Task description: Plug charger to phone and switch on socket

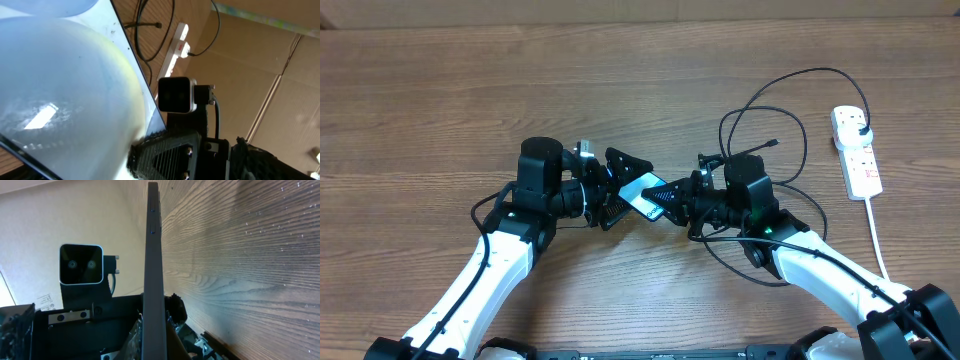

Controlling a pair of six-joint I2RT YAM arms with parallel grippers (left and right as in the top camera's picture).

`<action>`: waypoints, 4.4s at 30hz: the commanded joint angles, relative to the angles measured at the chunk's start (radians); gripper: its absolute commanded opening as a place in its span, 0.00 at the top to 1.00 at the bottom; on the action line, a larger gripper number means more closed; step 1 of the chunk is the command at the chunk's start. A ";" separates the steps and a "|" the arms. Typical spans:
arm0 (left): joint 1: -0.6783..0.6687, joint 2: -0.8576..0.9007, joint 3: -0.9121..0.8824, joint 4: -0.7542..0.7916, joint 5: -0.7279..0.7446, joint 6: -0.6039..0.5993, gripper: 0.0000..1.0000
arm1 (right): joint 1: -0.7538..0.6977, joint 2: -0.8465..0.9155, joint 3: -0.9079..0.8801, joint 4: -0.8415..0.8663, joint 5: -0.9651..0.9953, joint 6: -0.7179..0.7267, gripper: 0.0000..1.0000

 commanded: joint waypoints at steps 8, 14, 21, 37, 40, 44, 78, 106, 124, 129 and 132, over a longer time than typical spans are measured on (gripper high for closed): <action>-0.005 0.006 -0.006 0.009 0.001 -0.074 0.07 | 0.019 -0.012 0.002 0.014 -0.029 0.078 0.96; -0.005 0.006 -0.006 0.045 -0.029 -0.109 0.26 | 0.032 -0.012 0.002 0.014 -0.037 0.222 0.96; -0.005 0.006 -0.006 0.057 -0.066 -0.109 0.31 | 0.058 -0.012 0.002 0.024 -0.055 0.258 0.96; 0.034 0.006 -0.006 0.063 -0.172 -0.153 0.42 | 0.051 -0.012 0.002 0.203 -0.099 0.241 0.96; 0.037 0.006 -0.006 0.110 -0.144 -0.194 0.48 | 0.051 -0.012 0.002 0.201 -0.093 0.239 0.96; 0.040 0.006 -0.006 0.191 -0.090 -0.219 0.49 | 0.051 -0.012 0.002 0.201 -0.065 0.236 0.96; 0.040 0.006 -0.006 0.216 0.086 -0.321 0.96 | 0.051 -0.012 0.002 0.053 0.024 0.262 0.68; 0.128 0.038 -0.006 -0.013 0.074 0.012 0.96 | 0.048 -0.012 0.002 -0.307 0.487 -0.137 0.00; 0.158 0.442 0.039 0.399 0.459 -0.132 0.96 | 0.033 -0.013 0.005 -0.467 0.442 -0.286 0.00; 0.158 0.515 0.078 0.429 0.477 -0.134 0.96 | 0.001 -0.013 0.041 -0.533 0.394 -0.377 0.00; 0.158 0.517 0.082 0.438 0.459 -0.129 0.96 | -0.005 -0.013 0.079 -0.611 0.398 -0.402 0.00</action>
